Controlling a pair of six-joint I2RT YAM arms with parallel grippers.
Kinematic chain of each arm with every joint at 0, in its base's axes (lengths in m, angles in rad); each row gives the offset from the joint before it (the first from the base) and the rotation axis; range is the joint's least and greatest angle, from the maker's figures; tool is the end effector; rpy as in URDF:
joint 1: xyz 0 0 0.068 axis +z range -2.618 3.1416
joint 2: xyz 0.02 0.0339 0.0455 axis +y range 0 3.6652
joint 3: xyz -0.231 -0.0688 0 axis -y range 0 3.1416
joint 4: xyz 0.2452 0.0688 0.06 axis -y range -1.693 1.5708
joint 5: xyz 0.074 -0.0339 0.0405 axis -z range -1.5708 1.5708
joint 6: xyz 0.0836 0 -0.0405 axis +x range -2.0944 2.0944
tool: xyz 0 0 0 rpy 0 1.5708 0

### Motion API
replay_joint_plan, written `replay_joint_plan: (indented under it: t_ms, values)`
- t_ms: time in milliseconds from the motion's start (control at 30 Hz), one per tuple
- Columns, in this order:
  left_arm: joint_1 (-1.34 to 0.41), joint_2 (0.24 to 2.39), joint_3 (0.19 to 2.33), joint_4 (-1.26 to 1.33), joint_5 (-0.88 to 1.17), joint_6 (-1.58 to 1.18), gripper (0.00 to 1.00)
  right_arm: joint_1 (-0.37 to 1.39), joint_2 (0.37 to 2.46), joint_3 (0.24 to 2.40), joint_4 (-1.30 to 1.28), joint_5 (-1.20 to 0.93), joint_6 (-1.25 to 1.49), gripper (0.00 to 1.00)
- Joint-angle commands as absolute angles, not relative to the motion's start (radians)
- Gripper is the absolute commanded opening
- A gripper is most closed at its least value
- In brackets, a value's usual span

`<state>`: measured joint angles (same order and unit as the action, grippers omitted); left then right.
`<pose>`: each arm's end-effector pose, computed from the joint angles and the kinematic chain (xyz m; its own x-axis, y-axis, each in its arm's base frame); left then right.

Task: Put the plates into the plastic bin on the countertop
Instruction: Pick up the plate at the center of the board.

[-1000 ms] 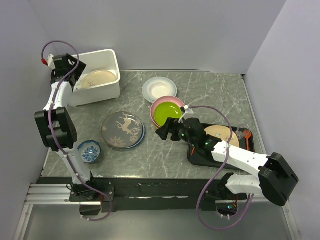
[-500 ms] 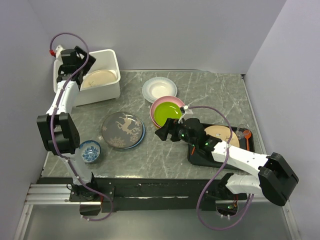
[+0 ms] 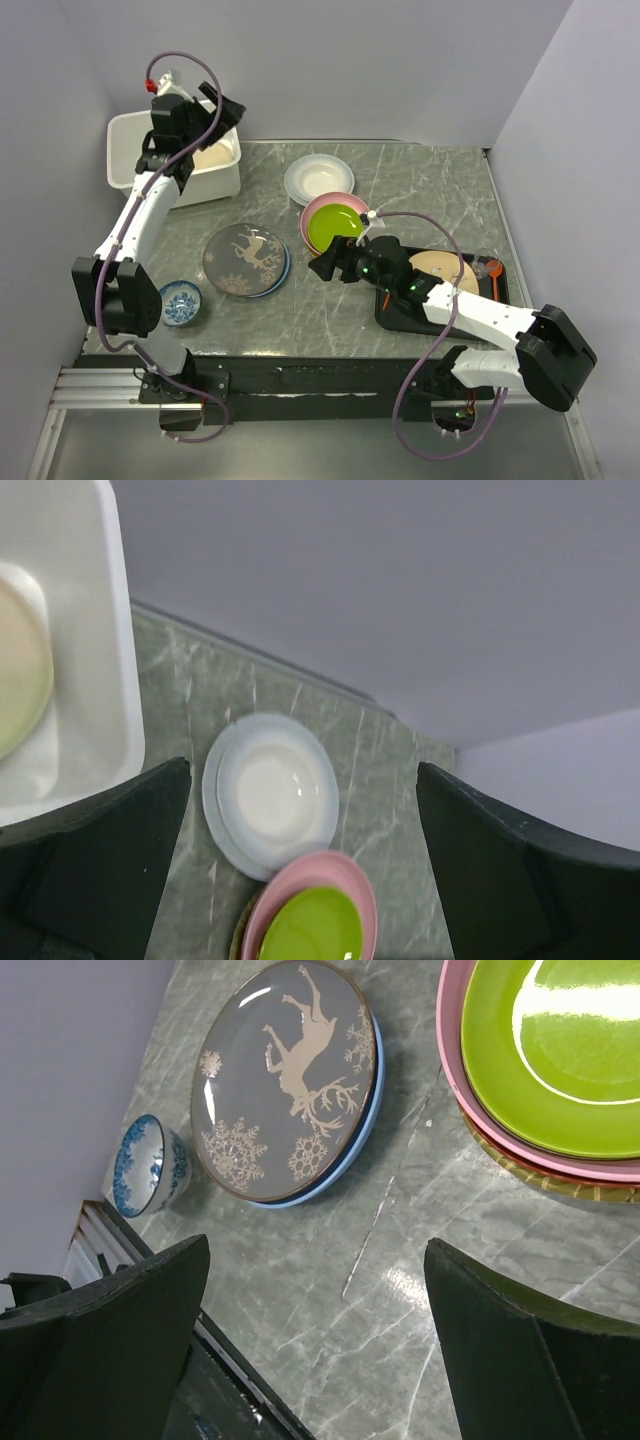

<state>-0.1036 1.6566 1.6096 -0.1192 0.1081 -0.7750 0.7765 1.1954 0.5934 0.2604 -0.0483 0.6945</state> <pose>0.4392 -0.0547 0.3661 -0.2636 -0.6720 -0.6921 0.0339 0.7106 -0.7028 0.2253 0.2270 0.1862 -0.6524 0.2552 -0.7136 -0.4098 0.6732 0.6154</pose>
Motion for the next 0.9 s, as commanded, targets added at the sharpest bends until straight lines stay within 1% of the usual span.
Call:
replay_joint_plan:
  t_ms: [0,133,233,633,867]
  values:
    - [-0.15,1.585,1.493,-0.091,0.195,-0.741,0.99,0.781,1.163,0.586,0.298,-0.043,0.715,0.95]
    - [-0.182,1.502,1.34,-0.063,0.192,-0.726,0.99,0.781,1.134,0.574,0.287,-0.032,0.726,0.95]
    - [-0.189,1.457,1.28,-0.08,0.17,-0.712,0.99,0.781,1.121,0.563,0.279,-0.026,0.73,0.95]
    - [-0.189,1.326,1.183,-0.209,0.104,-0.646,0.99,0.782,1.212,0.591,0.337,-0.086,0.742,0.95]
    - [-0.187,1.293,1.128,-0.265,0.066,-0.649,0.99,0.784,1.307,0.667,0.348,-0.126,0.747,0.93]
